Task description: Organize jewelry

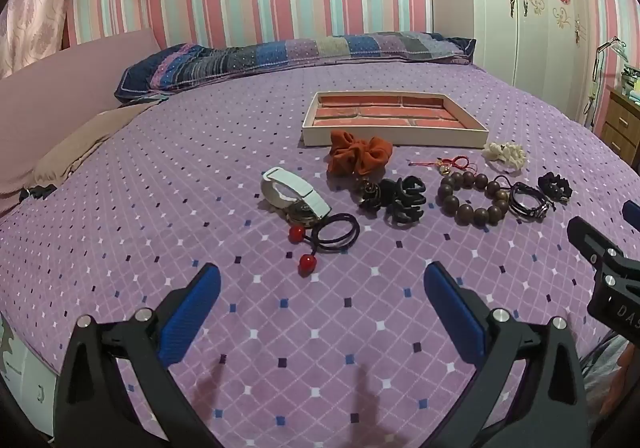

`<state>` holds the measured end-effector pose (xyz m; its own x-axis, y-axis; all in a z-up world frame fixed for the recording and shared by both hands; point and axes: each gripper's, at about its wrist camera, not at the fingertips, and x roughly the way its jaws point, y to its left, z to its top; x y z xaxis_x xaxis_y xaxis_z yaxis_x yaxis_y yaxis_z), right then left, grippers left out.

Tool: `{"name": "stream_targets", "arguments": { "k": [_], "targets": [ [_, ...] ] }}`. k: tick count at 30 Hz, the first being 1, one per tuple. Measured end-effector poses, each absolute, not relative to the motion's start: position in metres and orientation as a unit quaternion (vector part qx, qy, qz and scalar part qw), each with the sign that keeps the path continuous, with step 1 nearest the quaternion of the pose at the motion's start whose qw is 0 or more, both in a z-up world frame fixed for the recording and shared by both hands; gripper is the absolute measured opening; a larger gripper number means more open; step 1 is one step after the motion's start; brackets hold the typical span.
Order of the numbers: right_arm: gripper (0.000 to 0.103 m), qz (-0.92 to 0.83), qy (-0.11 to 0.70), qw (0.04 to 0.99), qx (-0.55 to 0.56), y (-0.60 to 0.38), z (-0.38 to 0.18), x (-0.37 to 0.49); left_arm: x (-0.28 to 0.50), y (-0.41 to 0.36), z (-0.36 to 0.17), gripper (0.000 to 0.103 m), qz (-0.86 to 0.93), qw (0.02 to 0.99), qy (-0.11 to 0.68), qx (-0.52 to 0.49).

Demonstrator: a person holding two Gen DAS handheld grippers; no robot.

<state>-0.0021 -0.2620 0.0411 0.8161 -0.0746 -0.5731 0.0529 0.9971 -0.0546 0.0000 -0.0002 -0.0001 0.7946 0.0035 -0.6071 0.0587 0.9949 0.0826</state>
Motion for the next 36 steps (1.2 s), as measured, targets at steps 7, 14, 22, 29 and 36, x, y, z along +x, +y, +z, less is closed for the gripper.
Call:
{"name": "stream_targets", "arguments": {
  "k": [7, 14, 22, 29, 36],
  "targets": [
    [0.099, -0.033, 0.303, 0.952, -0.019, -0.2622, 0.0408, -0.0020, 0.0000, 0.0000, -0.0001, 0.099, -0.016, 0.946, 0.320, 0.047],
    [0.099, -0.034, 0.303, 0.952, -0.018, -0.2622, 0.0399, -0.0021, 0.0000, -0.0002, -0.0005, 0.099, -0.016, 0.946, 0.319, 0.047],
    [0.099, -0.034, 0.304, 0.952, -0.018, -0.2592, 0.0427, -0.0003, -0.0006, 0.0024, 0.0003, 0.099, -0.016, 0.946, 0.319, 0.046],
    [0.099, -0.036, 0.308, 0.951, -0.016, -0.2628, 0.0382, 0.0003, 0.0000, 0.0006, -0.0017, 0.099, -0.019, 0.946, 0.320, 0.046],
    [0.099, -0.038, 0.311, 0.949, -0.013, -0.2639, 0.0375, 0.0012, 0.0002, -0.0009, -0.0035, 0.099, -0.022, 0.947, 0.316, 0.047]
  ]
}}
